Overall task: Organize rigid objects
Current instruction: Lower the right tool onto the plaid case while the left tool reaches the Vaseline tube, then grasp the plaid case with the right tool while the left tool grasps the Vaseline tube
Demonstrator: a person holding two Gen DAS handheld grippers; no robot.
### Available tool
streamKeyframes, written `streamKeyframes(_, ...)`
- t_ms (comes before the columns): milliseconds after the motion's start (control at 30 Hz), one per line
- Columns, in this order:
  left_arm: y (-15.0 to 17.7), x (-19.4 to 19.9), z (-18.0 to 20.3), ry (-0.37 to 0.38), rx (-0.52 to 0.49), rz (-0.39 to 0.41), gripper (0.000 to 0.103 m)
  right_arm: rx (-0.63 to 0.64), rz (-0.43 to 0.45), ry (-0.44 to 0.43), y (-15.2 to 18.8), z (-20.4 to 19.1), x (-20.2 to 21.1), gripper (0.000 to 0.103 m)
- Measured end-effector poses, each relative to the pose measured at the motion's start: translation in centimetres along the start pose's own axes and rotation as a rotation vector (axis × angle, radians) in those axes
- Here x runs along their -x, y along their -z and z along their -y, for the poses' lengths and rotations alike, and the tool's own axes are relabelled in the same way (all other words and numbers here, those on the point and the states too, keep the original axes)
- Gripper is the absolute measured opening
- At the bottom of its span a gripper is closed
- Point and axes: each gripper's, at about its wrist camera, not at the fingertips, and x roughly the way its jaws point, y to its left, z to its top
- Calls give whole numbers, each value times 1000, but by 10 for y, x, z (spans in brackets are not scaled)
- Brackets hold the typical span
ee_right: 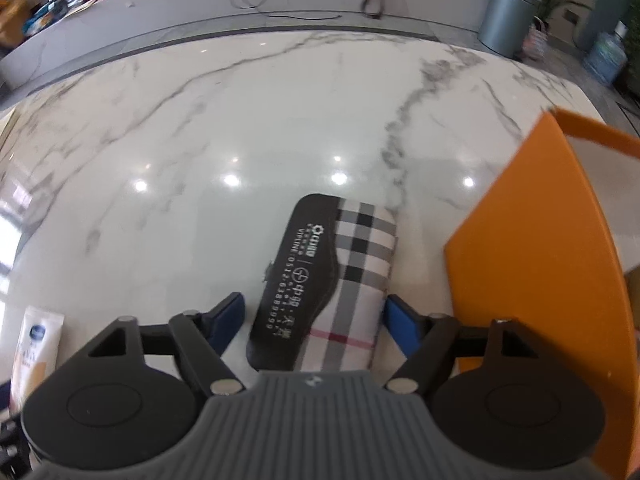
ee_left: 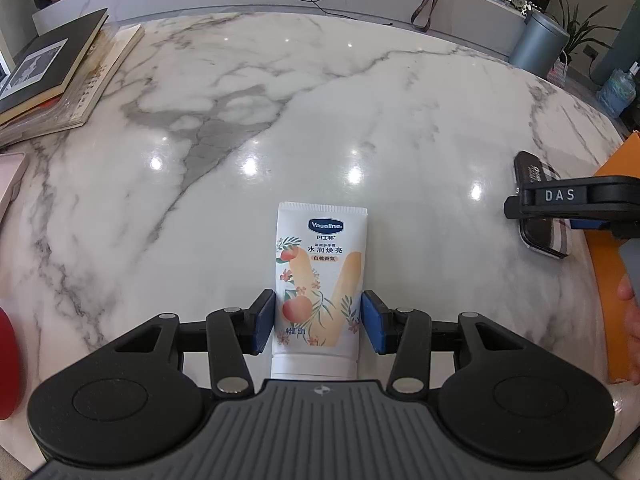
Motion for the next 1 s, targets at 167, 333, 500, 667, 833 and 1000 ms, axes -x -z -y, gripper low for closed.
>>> streamKeyframes(167, 1, 1, 3, -9, -21, -13, 53, 95, -20, -62, 9, -8, 6, 67)
streamKeyframes(333, 5, 4, 5, -16, -43, -42, 53, 188, -41, -126, 32, -18, 19, 66)
streamKeyframes(500, 8, 7, 9, -15, -64, -80, 53, 289, -68, -204, 65, -21, 37, 66)
streamKeyframes(667, 13, 11, 20, -23, -102, -128, 53, 346, -99, -261, 95, -20, 53, 66)
streamKeyframes(833, 23, 14, 33, -33, -150, -167, 53, 365, -90, -270, 110, -19, 63, 66)
streamKeyframes(1000, 26, 12, 33, -44, -135, -162, 62, 281, -97, -292, 107, -13, 61, 77)
